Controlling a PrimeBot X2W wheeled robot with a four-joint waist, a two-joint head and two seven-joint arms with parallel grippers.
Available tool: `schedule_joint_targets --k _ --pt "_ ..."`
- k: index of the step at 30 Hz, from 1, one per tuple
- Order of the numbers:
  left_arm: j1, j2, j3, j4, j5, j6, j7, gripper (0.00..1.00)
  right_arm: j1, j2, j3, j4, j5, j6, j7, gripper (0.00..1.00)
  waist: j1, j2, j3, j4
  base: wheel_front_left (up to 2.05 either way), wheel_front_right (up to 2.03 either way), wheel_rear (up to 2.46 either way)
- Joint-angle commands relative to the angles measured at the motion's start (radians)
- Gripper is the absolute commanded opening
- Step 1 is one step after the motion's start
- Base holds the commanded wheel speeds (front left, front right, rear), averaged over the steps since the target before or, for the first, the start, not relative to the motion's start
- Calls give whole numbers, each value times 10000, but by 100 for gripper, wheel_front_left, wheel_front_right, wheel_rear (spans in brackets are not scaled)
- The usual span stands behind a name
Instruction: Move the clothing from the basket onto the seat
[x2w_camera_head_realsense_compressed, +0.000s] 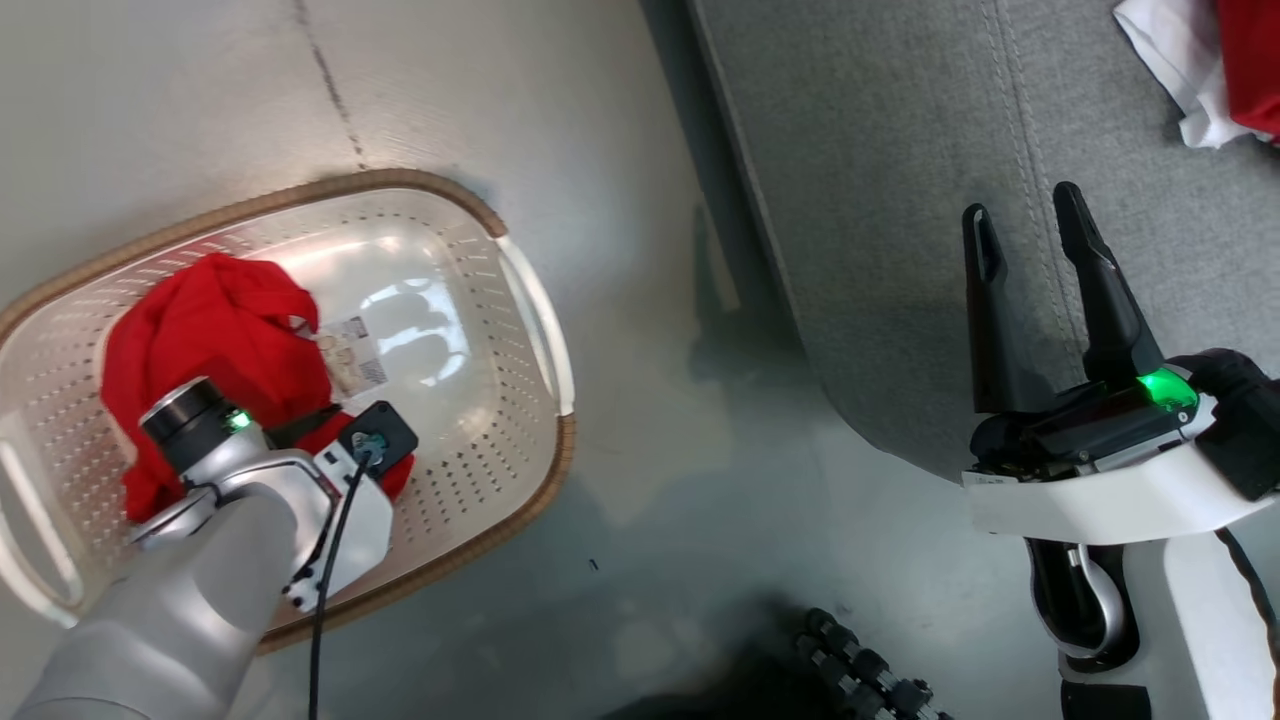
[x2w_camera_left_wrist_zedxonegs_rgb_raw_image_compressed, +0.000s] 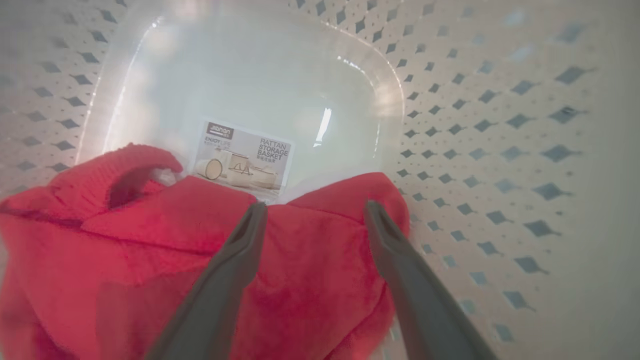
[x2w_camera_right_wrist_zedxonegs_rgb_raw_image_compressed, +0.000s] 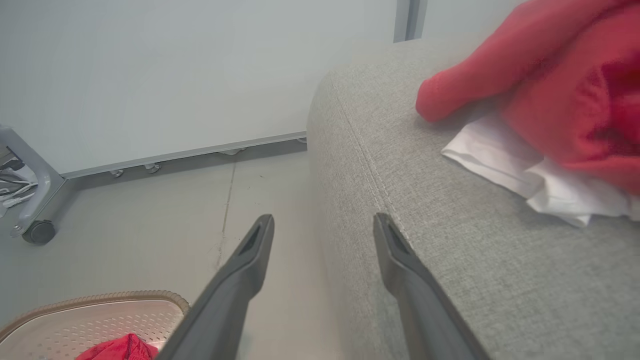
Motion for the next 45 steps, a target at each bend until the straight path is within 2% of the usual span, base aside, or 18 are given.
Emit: schedule_joint_targets --k 1,7,8,10,11,17,24,32,38,39,40,41,45 --pt "-251 216 -156 175 -134 -5 151 100 -135 -12 83 68 115 6 -119 100 -1 0 266 -304 0 0 0" --pt "-414 593 -1043 547 -766 -7 973 100 -234 -16 346 223 429 6 -301 100 -1 0 539 -630 0 0 0" --pt "-409 673 -1162 584 -897 -8 1102 75 -249 -18 370 242 485 6 -307 100 -1 0 571 -664 0 0 0" --pt "-427 803 -1481 617 -1013 -8 1333 17 -272 -18 412 268 558 6 -344 100 -1 0 622 -728 0 0 0" --pt "-460 869 -1629 632 -1119 -8 1469 0 -282 -18 435 275 589 5 -352 100 -1 0 642 -755 0 0 0" --pt "-795 1123 -2061 565 -1540 -9 1582 0 -325 -18 485 246 692 5 -384 100 -1 0 682 -807 0 0 0" --pt "-1330 1110 -2043 268 -2025 -9 620 0 -319 -16 261 99 675 6 -365 100 -1 0 545 -607 0 0 0" --pt "-1167 691 -1235 -83 -2984 83 -1029 0 -242 -23 47 134 399 6 -360 100 -1 0 -172 -34 0 0 0" --pt "-727 314 -249 -858 -4023 242 -1655 0 -141 -24 -38 351 -45 6 -353 100 -1 0 -1040 548 0 0 0" --pt "-598 249 -59 -1058 -4213 267 -1675 4 -127 -24 -80 382 -118 6 -332 100 -1 0 -1204 673 0 0 0" --pt "-494 223 108 -1301 -4332 327 -1713 65 -133 -27 -119 410 -194 6 -262 100 -1 0 -1353 789 0 0 0" --pt "-411 200 276 -1592 -4436 394 -1716 100 -125 -24 -161 425 -264 5 -210 100 -1 0 -1510 910 0 0 0" --pt "205 291 1091 -3403 -4573 788 -1724 100 -61 -30 -352 386 -628 6 156 100 -1 0 -2124 1410 0 0 0"
